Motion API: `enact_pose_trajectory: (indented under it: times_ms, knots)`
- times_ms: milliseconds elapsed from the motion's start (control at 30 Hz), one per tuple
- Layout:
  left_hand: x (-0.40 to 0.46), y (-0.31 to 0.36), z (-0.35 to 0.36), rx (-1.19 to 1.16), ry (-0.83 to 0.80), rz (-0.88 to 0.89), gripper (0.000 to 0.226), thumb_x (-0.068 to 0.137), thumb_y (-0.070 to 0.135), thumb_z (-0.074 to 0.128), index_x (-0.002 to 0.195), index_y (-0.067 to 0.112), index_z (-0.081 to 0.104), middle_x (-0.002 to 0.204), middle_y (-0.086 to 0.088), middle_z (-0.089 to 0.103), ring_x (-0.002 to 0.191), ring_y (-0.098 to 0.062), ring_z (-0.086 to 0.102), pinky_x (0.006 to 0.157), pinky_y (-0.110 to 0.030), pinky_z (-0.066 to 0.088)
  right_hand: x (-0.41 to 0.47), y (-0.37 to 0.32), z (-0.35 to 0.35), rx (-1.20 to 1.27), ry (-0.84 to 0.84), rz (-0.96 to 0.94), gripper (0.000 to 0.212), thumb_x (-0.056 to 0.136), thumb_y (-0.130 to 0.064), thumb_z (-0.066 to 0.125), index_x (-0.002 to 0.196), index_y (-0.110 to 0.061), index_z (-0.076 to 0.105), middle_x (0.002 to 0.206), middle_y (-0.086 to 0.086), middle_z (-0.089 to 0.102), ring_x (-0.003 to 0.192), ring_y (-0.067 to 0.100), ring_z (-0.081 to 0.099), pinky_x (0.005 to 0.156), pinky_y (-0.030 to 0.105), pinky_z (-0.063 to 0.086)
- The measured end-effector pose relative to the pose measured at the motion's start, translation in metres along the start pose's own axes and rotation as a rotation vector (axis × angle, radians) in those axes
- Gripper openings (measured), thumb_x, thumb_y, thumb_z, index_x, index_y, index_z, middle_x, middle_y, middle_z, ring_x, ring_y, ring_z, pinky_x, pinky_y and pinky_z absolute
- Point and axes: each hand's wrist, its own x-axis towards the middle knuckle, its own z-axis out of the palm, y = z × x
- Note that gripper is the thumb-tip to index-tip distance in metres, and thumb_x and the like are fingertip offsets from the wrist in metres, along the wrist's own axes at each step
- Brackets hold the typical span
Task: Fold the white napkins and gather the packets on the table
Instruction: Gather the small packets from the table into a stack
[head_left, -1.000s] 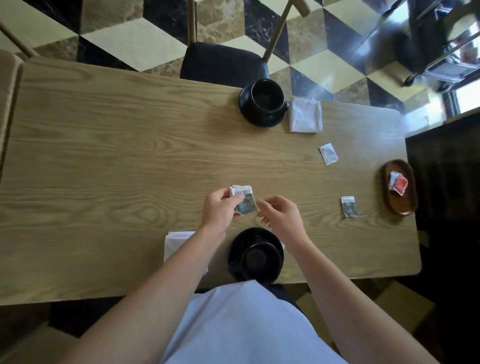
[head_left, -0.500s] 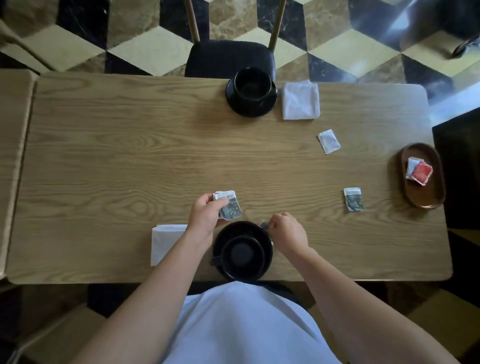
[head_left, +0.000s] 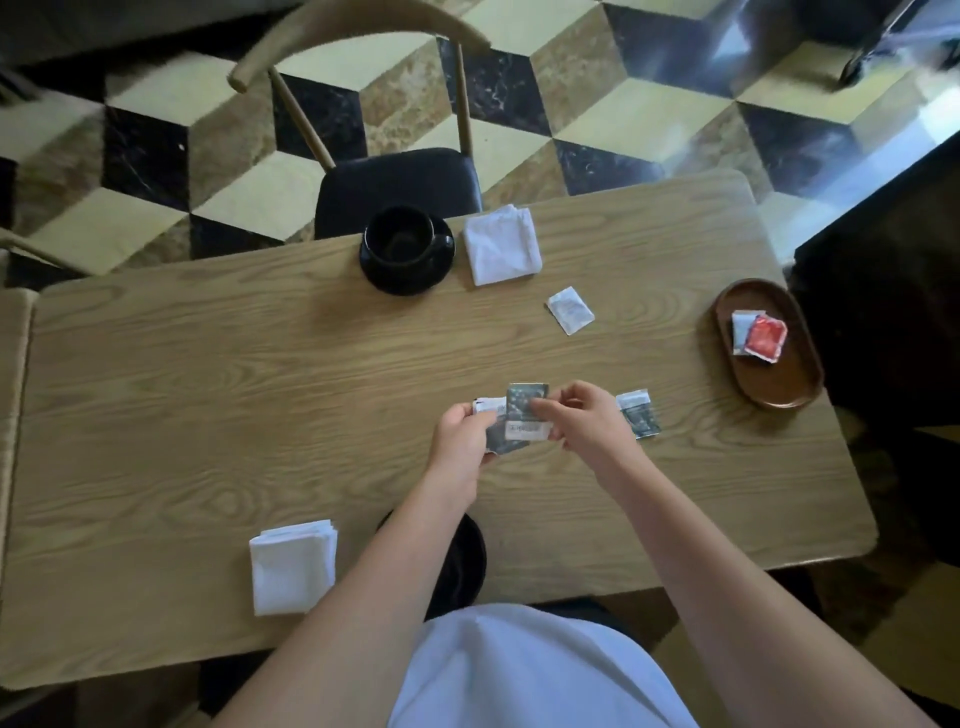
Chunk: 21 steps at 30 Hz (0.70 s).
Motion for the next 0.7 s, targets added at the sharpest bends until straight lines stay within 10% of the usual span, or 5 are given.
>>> enact_pose_trajectory:
  times_ms: [433, 700]
  knots:
    - [0.008, 0.021, 0.108, -0.016, -0.161, -0.072, 0.017, 0.088, 0.005, 0.069, 0.097, 0.013, 0.055, 0.083, -0.008, 0.07, 0.066, -0.019, 0.067, 0.053, -0.027, 0.053, 0.055, 0.013, -0.12, -0.621, 0.293, 0.064, 0.035, 0.083, -0.047, 0.07, 0.101, -0.017, 0.067, 0.102, 0.005, 0.073, 0.1, 0.025, 0.067, 0.079, 0.033, 0.05]
    - [0.015, 0.025, 0.126, 0.007, -0.139, -0.083, 0.014, 0.089, 0.004, 0.066, 0.095, 0.011, 0.056, 0.082, -0.01, 0.071, 0.066, -0.02, 0.069, 0.056, -0.03, 0.056, 0.067, 0.037, -0.114, -0.862, 0.183, 0.135, 0.025, 0.081, -0.039, 0.065, 0.084, -0.015, 0.065, 0.092, 0.004, 0.069, 0.087, 0.029, 0.066, 0.062, 0.03, 0.041]
